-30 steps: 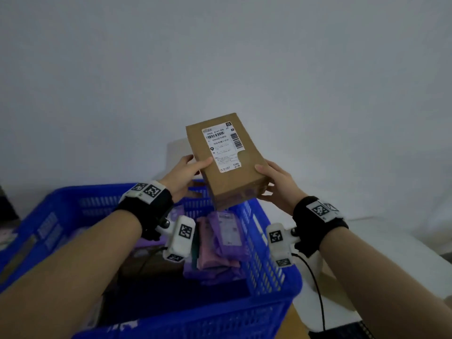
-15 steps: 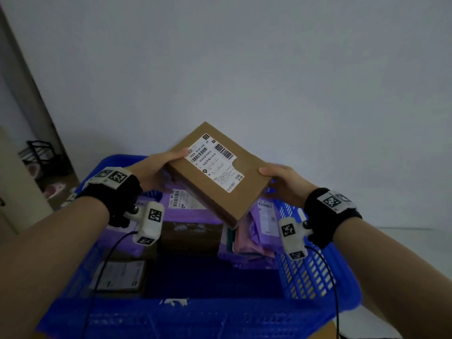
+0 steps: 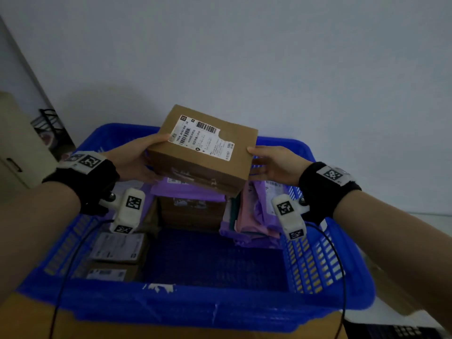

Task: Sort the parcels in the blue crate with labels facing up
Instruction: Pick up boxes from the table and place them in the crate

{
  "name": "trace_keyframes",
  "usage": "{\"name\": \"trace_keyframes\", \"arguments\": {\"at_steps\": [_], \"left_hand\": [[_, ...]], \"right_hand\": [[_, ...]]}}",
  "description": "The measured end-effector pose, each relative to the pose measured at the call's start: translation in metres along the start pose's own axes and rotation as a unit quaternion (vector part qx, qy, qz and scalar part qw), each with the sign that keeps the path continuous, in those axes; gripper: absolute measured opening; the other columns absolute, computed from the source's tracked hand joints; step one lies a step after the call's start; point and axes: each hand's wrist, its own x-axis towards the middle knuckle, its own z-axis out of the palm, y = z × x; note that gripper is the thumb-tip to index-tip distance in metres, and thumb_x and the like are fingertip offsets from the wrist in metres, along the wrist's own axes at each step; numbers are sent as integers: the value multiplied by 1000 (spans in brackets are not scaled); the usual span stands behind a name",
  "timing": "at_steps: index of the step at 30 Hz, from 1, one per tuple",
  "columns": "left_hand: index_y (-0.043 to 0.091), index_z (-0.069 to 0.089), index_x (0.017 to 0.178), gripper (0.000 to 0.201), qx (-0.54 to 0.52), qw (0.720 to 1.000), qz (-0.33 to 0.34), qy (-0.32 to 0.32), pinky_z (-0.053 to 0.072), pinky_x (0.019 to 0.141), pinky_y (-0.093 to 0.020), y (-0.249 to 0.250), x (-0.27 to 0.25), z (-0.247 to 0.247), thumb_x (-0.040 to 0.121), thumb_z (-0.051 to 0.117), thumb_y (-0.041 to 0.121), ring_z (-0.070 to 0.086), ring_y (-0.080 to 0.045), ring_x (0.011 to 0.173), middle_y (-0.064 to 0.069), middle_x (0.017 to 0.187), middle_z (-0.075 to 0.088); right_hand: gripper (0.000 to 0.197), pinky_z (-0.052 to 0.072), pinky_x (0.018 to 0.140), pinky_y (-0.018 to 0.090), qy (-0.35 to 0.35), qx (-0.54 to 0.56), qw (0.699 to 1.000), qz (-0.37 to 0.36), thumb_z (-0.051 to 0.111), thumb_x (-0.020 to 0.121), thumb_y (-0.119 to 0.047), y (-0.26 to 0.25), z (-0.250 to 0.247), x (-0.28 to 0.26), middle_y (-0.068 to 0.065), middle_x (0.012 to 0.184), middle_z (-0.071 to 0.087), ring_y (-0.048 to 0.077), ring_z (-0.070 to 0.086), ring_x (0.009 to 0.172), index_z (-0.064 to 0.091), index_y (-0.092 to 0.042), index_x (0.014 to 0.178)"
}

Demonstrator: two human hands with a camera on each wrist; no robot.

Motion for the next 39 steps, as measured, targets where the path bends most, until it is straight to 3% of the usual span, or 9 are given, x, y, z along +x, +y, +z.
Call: {"name": "trace_keyframes", "arguments": {"at_steps": [5, 9, 14, 25, 28, 30, 32, 36, 39], "left_hand": [[21, 67, 107, 94, 48, 998, 29, -33, 50, 72, -32, -2, -2, -5, 24, 87, 60, 61, -18, 70, -6, 103, 68], [15, 68, 100, 98, 108, 994, 10, -31, 59, 63, -25, -3, 1, -14, 14, 89, 57, 68, -16, 73, -7, 94, 71], [30, 64, 110, 97, 188, 974, -72, -106, 59, 60, -26, -12, 4, -14, 19, 91, 52, 74, -19, 79, -7, 104, 74], [13, 59, 104, 97, 214, 941, -202, -169, 59, 58, -35, -46, 39, -8, 18, 96, 34, 73, -31, 73, -24, 102, 71], [11, 58, 99, 67, 239, 920, -245, -190, 60, 63, -38, -61, 50, 3, 44, 93, 26, 73, -29, 71, -21, 97, 72], [9, 55, 96, 28, 257, 909, -265, -192, 61, 71, -40, -73, 55, 14, 75, 73, 12, 72, -27, 70, -22, 96, 70], [7, 56, 93, 9, 264, 901, -278, -205, 60, 70, -37, -89, 61, 25, 87, 61, 4, 71, -25, 68, -21, 94, 70], [8, 59, 98, 13, 221, 900, -300, -226, 61, 72, -33, -123, 69, 49, 89, 58, -1, 72, -19, 78, -9, 88, 75], [9, 57, 97, 15, 168, 910, -313, -214, 60, 73, -33, -144, 73, 66, 89, 56, -4, 72, -16, 76, -4, 79, 76]], "right_hand": [[34, 60, 77, 36, -38, 0, 999, 13, 51, 96, -17, 10, -4, 1, 12, 115, 65, 27, 68, 94, 54, -10, 129], [23, 59, 69, 35, -44, 10, 997, 67, 52, 94, -21, 18, -8, 2, 9, 95, 70, 24, 72, 80, 61, -12, 114], [22, 58, 84, 40, -84, -28, 984, 153, 49, 95, -23, 26, -10, 2, 14, 97, 70, 29, 70, 88, 61, -12, 109], [17, 59, 68, 39, -66, -38, 951, 299, 43, 98, -17, 85, 1, 11, 12, 89, 64, 22, 69, 66, 56, -8, 105], [16, 58, 68, 39, -76, -47, 939, 333, 41, 98, -14, 102, 0, 14, 7, 87, 62, 20, 66, 69, 56, -10, 102], [16, 56, 73, 41, -82, -72, 928, 357, 40, 98, -13, 112, -1, 17, 6, 91, 59, 21, 61, 78, 55, -11, 103], [14, 56, 69, 40, -82, -91, 914, 387, 41, 98, -12, 122, -2, 19, 6, 90, 59, 22, 59, 80, 55, -13, 97], [16, 55, 45, 35, -57, -101, 888, 446, 43, 97, -6, 144, -9, 21, 9, 76, 64, 24, 63, 67, 55, -9, 88], [16, 58, 63, 44, -31, -119, 881, 457, 49, 95, -6, 163, -15, 24, 17, 99, 63, 31, 61, 88, 54, -2, 110]]}}
